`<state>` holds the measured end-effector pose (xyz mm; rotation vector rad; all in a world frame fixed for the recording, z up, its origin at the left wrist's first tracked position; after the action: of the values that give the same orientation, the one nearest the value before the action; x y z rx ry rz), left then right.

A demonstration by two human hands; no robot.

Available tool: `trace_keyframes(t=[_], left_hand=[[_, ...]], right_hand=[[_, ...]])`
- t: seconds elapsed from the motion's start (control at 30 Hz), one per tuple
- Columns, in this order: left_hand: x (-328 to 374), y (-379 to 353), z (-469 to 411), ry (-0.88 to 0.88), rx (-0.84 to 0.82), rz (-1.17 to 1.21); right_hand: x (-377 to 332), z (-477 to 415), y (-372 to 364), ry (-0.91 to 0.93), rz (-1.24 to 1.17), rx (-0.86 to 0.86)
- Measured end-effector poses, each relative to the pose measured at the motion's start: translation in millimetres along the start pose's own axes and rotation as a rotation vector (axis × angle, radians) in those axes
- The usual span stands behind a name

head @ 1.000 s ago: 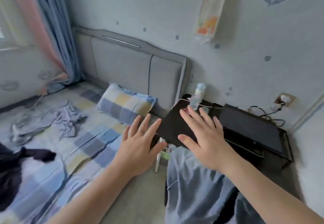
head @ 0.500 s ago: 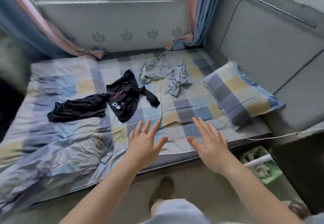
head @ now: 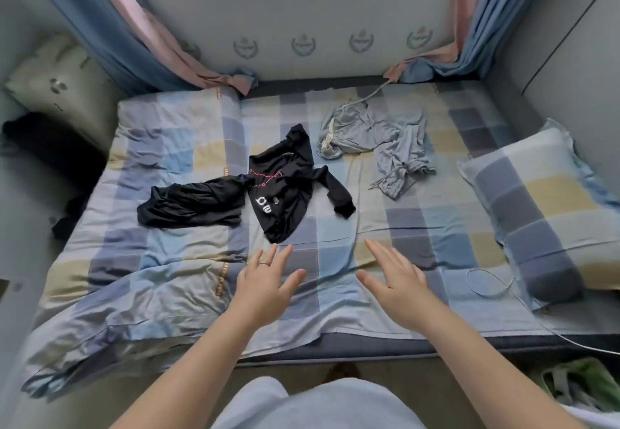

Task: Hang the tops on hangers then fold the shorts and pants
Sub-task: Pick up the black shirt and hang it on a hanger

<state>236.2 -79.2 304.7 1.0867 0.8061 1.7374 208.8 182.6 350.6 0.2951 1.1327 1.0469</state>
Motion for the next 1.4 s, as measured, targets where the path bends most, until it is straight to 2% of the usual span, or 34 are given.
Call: trace_keyframes(t=[0.27,0.5,0.67,0.87,1.0,1.07,1.13,1.23,1.3,1.33,1.4], left_hand=[[-24.5,2.6,-95.2,0.015,-0.063,-0.027],[-125.4,-26.5,-225.3,-0.014,-0.178,-0.179],[-198.0,-46.3,-338.1,0.013,-0.349,-0.172],[-248.3,-78.7,-476.2,0.049,-0.413,-0.092],[-267.6,-103.3,-583.3,-0.05,-0.29,-0.069],[-273.1,-109.1,-644.8,-0.127,-0.092,-0.152],[-282.2,-111.9,-705.5,-0.082,0.062,-0.092],[-300.1,-128.7,-764.6,0.17,0.004,0.16],[-311.5,-142.4,-786.5,0.278,-0.009,0.248],[-315.1,-145.7,-794.8,0.292,-0.004,0.264],[-319.2,-147.5,-803.4,0.292,-0.003,0.277]], right_hand=[[-1.3,-98.3,-6.5,0.017,0.04,-0.04],[5.5,-249.7,-82.7,-0.042,0.045,-0.047],[-1.3,-375.8,-136.1,-0.182,-0.03,-0.08],[8.8,-499.5,-183.0,-0.249,-0.019,-0.151],[21.9,-595.0,-199.2,-0.197,0.059,-0.136],[24.2,-647.8,-206.6,-0.142,0.1,-0.092],[21.0,-702.5,-210.5,-0.07,0.166,-0.029],[10.8,-773.1,-211.8,0.01,0.404,0.146],[2.0,-811.2,-212.2,0.052,0.529,0.238],[-2.0,-828.5,-212.5,0.066,0.561,0.23],[-11.4,-860.5,-214.0,0.075,0.552,0.102]])
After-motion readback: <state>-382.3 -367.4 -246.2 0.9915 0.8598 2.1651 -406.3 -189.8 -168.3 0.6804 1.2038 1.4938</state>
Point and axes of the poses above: each hand's wrist, its own z-axis away from the middle knuckle, its own y-axis out of the back of the hand, x = y × z, the point moved 1 cm from there along -z, towards the middle knuckle, and after that the axes turned 5 degrees about -z, right-handed, at the moved point
